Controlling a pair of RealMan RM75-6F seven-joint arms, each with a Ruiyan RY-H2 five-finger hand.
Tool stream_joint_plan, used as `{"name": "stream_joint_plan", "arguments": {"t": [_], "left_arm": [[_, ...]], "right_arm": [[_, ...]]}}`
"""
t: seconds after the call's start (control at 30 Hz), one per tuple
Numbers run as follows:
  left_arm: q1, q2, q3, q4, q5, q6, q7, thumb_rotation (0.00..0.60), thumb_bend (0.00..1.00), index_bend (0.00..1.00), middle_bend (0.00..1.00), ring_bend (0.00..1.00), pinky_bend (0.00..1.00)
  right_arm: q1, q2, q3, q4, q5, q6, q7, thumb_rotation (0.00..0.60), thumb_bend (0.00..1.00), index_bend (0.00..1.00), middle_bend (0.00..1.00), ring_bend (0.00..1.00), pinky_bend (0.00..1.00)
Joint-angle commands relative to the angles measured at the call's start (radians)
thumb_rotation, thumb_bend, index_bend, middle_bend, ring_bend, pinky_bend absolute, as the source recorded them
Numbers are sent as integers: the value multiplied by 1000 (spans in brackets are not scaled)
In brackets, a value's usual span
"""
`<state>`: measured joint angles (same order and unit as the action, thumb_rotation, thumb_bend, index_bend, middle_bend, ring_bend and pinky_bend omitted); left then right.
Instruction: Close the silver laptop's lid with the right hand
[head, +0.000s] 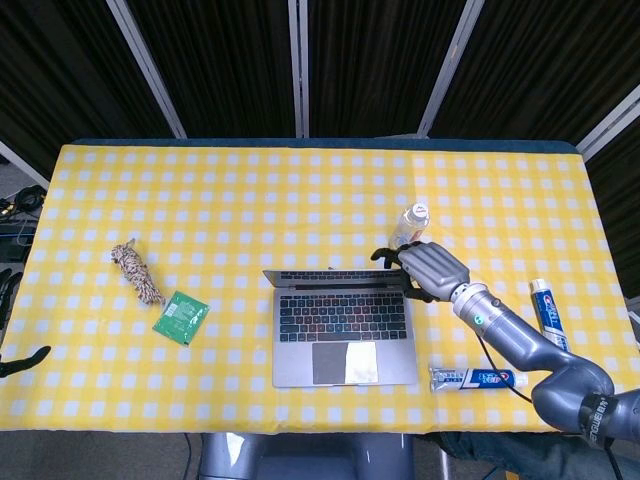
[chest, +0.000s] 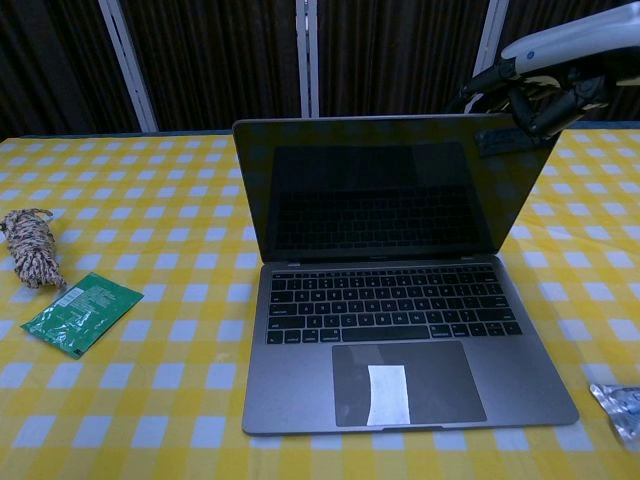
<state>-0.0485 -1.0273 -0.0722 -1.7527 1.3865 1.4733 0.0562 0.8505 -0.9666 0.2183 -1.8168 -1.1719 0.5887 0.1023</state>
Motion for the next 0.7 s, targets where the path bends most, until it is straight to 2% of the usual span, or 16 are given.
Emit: {"name": "stream_joint_plan", "arguments": {"t": [0.03, 0.23, 0.4, 0.7], "left_arm": [[0, 0, 0, 0, 0, 1, 2, 600, 0, 0, 0, 0, 0], [-2, -1, 1, -2, 0, 0, 5, 600, 0, 0, 0, 0, 0], [-2, -2, 3, -4, 0, -2, 9, 600, 0, 0, 0, 0, 0], [0, 1, 6, -8, 6, 6, 6, 600, 0, 0, 0, 0, 0]], "right_arm": [[-9, 16, -10, -19, -31, 3, 4, 600, 1000, 245, 358, 282, 251], [-25, 54, -39, -71, -108, -9, 12, 600, 1000, 246, 355, 282, 251], [-46, 92, -78, -148, -226, -10, 12, 600, 1000, 246, 345, 282, 251], [-70, 78, -149, -191, -389, 27, -50, 600, 1000, 246, 333, 282, 251]]}}
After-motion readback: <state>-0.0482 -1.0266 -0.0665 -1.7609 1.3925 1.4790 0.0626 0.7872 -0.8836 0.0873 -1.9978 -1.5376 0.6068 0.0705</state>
